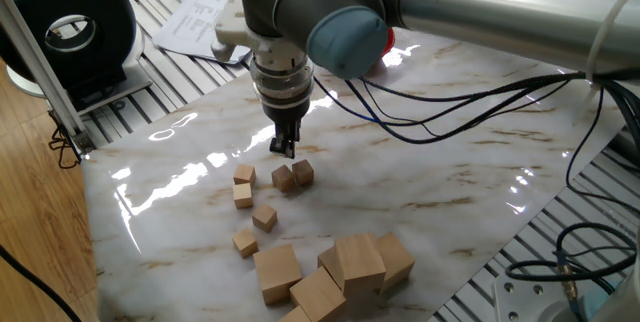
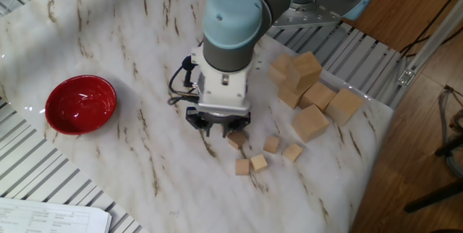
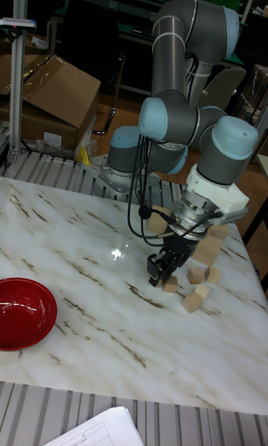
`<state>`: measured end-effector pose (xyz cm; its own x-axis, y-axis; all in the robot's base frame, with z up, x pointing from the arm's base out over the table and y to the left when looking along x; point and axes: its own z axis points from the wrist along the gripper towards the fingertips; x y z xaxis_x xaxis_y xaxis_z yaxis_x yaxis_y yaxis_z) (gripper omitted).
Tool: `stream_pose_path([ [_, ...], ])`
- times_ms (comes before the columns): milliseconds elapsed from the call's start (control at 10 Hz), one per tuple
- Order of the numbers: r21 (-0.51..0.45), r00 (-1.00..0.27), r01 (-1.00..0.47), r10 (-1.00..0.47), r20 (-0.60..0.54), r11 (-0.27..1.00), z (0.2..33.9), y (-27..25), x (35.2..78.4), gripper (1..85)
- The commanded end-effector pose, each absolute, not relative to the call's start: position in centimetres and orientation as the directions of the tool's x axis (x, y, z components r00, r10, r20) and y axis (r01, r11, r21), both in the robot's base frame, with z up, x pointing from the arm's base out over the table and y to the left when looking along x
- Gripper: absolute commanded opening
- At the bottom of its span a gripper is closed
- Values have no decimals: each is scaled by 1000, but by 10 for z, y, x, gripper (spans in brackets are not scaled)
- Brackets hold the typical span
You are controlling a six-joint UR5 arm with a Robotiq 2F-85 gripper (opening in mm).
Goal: Stack the blocks into a pyramid shape
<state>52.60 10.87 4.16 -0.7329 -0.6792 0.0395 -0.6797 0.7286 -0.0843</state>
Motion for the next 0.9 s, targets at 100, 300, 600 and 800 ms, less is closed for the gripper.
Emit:
stream_pose_path([
  [100,-91,-540,-841,-838,74,534,47,104,524,373],
  [300,-104,-444,-894,-891,91,435,46,101,528,380],
  [600,-96,-375,-925,-925,62,369,44,111,530,387],
  [800,-90,-375,-925,-925,53,370,44,114,529,417],
])
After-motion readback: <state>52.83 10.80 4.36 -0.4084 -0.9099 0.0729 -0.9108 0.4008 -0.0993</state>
